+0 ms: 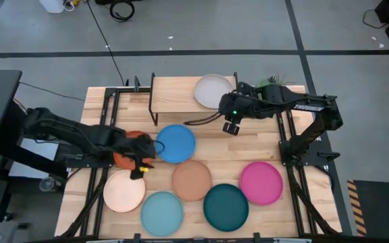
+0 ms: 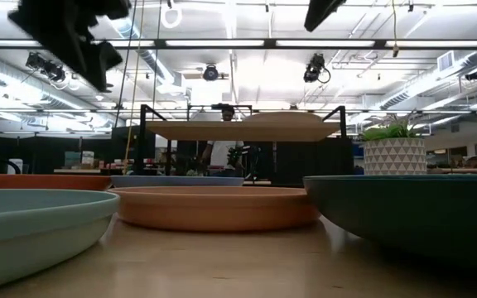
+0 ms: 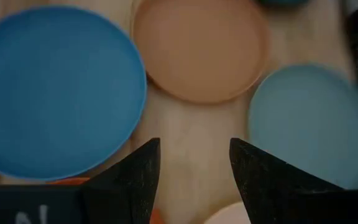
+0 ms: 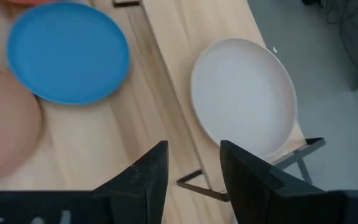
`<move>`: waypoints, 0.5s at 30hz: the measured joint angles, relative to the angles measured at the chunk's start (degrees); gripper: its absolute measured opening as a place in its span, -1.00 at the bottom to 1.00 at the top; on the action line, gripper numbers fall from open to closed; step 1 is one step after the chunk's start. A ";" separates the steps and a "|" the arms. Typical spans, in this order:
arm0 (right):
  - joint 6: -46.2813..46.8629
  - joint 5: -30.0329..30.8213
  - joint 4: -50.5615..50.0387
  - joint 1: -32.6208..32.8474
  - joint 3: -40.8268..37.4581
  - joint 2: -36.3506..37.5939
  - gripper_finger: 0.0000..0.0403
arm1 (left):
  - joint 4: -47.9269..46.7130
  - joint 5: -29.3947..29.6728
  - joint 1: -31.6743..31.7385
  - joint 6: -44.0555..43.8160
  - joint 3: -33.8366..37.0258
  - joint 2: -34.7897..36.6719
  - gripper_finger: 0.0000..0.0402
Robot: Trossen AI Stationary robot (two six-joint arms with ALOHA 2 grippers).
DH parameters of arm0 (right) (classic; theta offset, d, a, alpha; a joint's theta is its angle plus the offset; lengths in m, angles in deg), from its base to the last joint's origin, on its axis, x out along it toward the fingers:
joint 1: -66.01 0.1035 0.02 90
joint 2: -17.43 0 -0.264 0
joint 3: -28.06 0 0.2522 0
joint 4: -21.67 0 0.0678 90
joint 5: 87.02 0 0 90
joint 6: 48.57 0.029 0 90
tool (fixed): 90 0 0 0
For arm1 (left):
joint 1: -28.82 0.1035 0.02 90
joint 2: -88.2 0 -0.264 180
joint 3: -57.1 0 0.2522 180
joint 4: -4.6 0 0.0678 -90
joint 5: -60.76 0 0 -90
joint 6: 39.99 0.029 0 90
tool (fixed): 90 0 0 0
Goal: Place and stack plates onto a shelf
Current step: Put the blue plate on the shelf
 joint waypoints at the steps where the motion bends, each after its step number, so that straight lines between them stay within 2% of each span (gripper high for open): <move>1: 0.55 0.02 0.28 0.63 0.00 0.00 -0.25 | -0.04 0.98 -0.47 0.47 0.00 -1.72 -0.03; 11: 4.43 0.28 8.38 5.45 0.00 0.00 -0.25 | 2.08 8.99 -1.31 7.82 0.00 -15.98 -0.12; 15: 7.57 2.57 8.66 6.80 0.00 0.00 -0.25 | 4.02 11.07 -1.31 12.02 0.00 -20.17 -0.12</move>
